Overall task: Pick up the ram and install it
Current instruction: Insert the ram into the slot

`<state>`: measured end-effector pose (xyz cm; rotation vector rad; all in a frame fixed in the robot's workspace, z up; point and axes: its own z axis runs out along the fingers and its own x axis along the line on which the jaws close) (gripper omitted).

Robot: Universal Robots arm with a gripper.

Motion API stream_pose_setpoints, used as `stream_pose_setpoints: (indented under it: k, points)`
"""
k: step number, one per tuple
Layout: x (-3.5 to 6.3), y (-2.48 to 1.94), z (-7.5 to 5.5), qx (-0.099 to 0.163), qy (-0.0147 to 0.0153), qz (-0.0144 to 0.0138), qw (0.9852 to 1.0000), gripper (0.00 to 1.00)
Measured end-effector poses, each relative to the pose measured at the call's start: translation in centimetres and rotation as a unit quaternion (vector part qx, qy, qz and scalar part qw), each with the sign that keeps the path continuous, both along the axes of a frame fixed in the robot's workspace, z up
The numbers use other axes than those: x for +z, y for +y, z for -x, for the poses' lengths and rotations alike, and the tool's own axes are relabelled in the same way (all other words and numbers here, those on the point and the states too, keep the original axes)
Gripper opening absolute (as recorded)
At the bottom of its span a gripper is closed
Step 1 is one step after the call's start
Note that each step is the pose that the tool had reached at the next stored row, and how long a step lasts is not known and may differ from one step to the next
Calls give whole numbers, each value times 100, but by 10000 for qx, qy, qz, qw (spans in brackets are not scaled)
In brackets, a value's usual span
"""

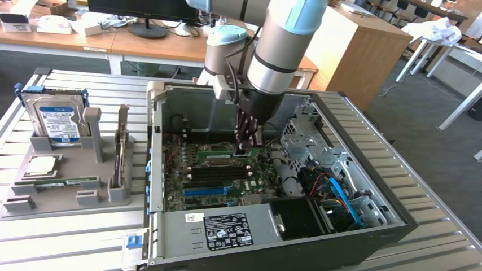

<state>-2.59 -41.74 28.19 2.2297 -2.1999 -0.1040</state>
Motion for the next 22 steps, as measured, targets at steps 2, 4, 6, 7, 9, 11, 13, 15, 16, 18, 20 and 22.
stream_pose_setpoints:
  k: [2, 4, 6, 7, 9, 11, 13, 15, 16, 18, 20, 22]
  points:
    - [-14, 0, 0, 0, 0, 0, 10000, 11]
    - [-27, 0, 0, 0, 0, 1, 10000, 11]
    - [-40, 0, 0, 0, 0, 0, 10000, 11]
    - [-47, 0, 0, 0, 0, 0, 10000, 11]
    - [-60, 0, 0, 0, 0, 0, 10000, 11]
    - [-72, 0, 0, 0, 0, 0, 10000, 11]
    - [-84, 0, 0, 0, 0, 0, 10000, 11]
    - [-107, 0, 0, 0, 0, 0, 10000, 11]
    - [-113, 0, 0, 0, 0, 0, 10000, 11]
    - [-124, 0, 0, 0, 0, 0, 10000, 11]
    - [-136, 0, 0, 0, 0, 0, 10000, 11]
    - [-148, 0, 0, 0, 0, 0, 10000, 11]
